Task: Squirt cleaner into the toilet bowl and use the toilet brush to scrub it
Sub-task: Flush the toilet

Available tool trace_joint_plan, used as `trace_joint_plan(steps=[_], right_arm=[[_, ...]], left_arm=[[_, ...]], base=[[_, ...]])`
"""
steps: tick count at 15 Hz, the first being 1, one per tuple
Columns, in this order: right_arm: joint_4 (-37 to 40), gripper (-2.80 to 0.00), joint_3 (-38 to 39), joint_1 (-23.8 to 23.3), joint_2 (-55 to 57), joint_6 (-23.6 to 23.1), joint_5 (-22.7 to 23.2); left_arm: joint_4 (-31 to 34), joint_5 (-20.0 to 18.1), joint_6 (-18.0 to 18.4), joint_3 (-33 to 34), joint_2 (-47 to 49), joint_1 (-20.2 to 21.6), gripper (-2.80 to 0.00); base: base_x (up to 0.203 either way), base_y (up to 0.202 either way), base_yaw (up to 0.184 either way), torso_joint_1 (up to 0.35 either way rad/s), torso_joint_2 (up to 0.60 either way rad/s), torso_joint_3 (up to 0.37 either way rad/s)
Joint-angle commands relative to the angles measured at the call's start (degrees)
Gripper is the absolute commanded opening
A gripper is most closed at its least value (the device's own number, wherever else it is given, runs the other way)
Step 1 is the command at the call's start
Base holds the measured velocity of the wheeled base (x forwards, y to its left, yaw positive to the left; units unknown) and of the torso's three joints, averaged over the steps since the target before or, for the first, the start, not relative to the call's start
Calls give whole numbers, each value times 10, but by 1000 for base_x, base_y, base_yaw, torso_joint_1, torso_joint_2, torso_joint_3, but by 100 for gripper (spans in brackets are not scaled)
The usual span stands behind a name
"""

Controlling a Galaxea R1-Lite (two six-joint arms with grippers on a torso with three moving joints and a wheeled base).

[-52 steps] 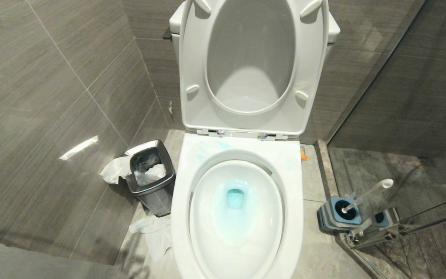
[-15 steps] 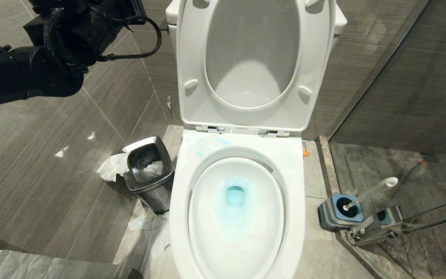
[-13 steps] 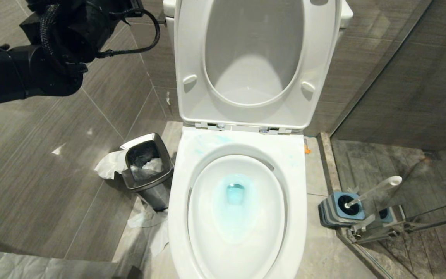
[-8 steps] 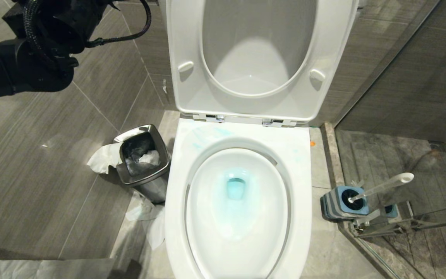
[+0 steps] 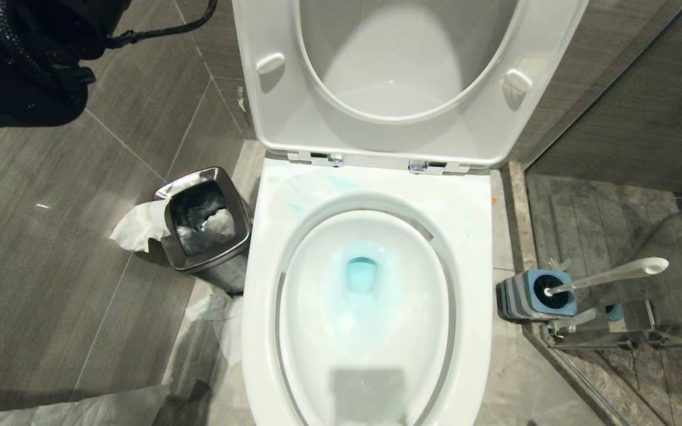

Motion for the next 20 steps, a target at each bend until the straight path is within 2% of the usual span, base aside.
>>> trace_joint_plan(steps=[1, 8, 20], right_arm=[[0, -280, 0, 0, 1, 0, 0], [0, -280, 0, 0, 1, 0, 0], [0, -280, 0, 0, 1, 0, 0]], left_arm=[[-13, 0, 6, 0, -15, -10, -280], [-5, -6, 10, 1, -29, -28, -280], [-1, -5, 9, 1, 9, -59, -280]], base=[[0, 0, 0, 1, 5, -115], [0, 0, 0, 1, 0, -13], [0, 0, 0, 0, 0, 0]])
